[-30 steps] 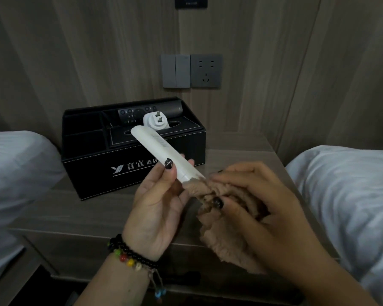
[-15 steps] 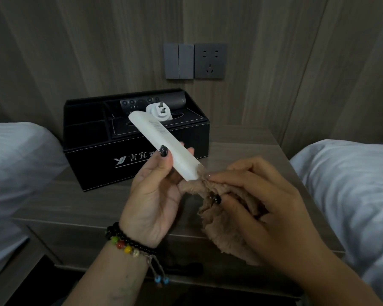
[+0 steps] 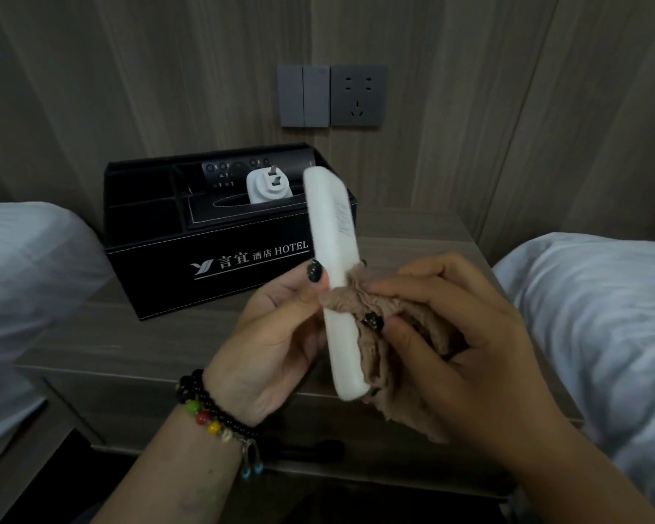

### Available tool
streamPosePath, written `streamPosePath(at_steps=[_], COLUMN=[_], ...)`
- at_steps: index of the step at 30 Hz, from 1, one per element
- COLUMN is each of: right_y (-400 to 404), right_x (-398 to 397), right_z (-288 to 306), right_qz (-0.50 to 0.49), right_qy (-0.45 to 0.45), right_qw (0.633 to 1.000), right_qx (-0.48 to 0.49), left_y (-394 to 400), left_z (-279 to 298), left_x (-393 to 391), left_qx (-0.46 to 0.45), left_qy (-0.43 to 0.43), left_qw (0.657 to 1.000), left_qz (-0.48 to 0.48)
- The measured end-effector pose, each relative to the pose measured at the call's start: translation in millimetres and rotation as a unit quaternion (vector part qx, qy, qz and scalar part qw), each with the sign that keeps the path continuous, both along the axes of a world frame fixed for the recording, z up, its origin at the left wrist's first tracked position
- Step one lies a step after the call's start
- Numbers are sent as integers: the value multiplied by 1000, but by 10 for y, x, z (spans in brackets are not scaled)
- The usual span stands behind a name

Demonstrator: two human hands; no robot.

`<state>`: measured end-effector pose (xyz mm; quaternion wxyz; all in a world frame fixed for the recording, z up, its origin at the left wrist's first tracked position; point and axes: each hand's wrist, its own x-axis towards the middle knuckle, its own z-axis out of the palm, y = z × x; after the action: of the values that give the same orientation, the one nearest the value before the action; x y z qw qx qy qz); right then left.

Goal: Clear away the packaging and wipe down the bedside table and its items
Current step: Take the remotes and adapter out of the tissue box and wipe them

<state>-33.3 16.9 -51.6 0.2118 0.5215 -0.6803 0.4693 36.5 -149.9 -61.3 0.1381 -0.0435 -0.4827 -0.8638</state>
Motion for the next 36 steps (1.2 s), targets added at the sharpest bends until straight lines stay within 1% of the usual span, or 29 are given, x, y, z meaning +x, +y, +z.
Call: streamPosePath(at_steps=[6,11,13,16,19,21,22,24,26,28,31,36], right_y=[56,112,123,131,79,21,-2,-12,5,26,44,12], right_x=[-43,-144,-169,-154,-45,23,37,28,-9,-57,-107,-8], right_z=[49,72,79,92,68,46,46,80,136,173,179,82], right_qz=[-72,-149,-162,-149,-85,-52,-46,-58,-93,-128,-157,-95], right_qy=[-6,-20,-33,-27,12,30,31,20,0,-21,-32,-5], right_qw=[996,983,980,982,995,998,998,997,992,985,979,993], right_qx=[-52,-102,-114,-112,-59,-36,-36,-55,-86,-116,-127,-75], left_y=[17,4,11,21,14,-13,-36,-102,-145,-144,-89,-84], left_z=[17,7,11,30,23,43,61,85,100,103,103,52], left_x=[70,63,62,47,16,15,28,68,112,132,124,72], left_qx=[-89,-135,-145,-165,-169,-197,-220,-295,-371,-411,-419,-400], left_qy=[-40,-67,-68,-65,-35,-4,-1,2,4,4,10,-8], left_qw=[988,974,971,975,984,980,975,954,925,907,902,910], left_qz=[-120,-171,-177,-136,-55,-8,14,49,76,97,101,110])
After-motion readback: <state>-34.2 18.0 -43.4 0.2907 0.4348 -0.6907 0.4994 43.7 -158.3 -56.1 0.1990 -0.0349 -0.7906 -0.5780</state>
